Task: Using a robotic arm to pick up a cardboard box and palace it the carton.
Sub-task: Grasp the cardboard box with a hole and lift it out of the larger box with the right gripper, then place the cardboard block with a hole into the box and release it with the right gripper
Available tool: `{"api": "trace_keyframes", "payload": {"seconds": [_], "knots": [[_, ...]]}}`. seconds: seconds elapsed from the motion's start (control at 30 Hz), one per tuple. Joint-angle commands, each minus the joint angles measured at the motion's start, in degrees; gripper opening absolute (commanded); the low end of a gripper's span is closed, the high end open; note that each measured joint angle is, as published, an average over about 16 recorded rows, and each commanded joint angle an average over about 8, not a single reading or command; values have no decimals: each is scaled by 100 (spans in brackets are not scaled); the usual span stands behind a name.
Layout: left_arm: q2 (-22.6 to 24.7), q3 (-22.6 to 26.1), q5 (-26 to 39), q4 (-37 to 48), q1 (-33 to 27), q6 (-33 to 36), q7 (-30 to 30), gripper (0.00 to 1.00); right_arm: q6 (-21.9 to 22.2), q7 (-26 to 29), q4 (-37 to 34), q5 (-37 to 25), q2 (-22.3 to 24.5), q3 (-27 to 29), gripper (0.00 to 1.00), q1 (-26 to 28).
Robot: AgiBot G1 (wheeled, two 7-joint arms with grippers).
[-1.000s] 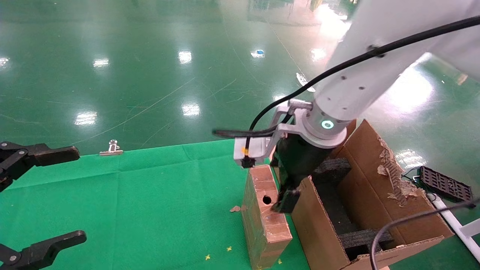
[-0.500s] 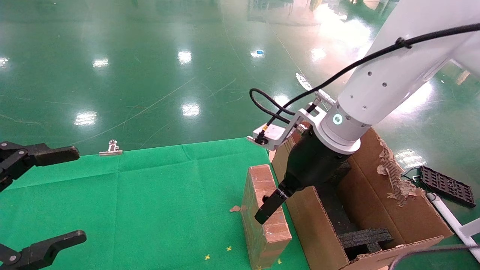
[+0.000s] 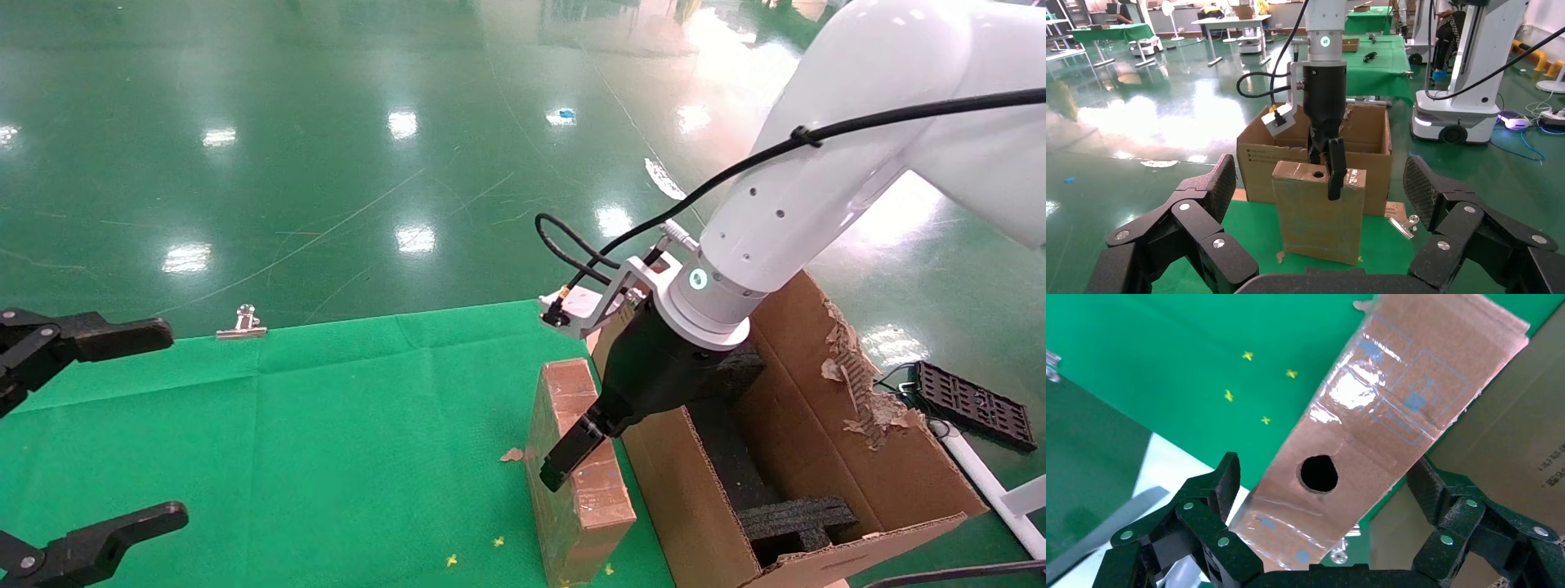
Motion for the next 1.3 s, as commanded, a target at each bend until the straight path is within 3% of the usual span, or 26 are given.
{"api": "trace_keyframes", "payload": {"seconds": [0.03,0.17,0.23,0.33,1.0,1.3], "knots": [[0,1,-1,0,0,0,0,69,20,13,18,-55,-36,-24,1,-15],[-1,2,-2,0,0,-1,1,22,41,105,154,-122,-33,-67,0,-39],[-1,3,-2,0,-1,-1,1,10,53,145,222,-144,-20,-82,0,-53],[-2,4,-3,0,-1,-2,2,1,63,194,307,-172,-4,-103,0,-69],[-5,11,-8,0,-2,-5,6,0,75,126,483,-352,61,-185,0,-92],[-6,15,-10,0,-3,-6,7,0,623,-622,669,-171,652,242,0,159]]}}
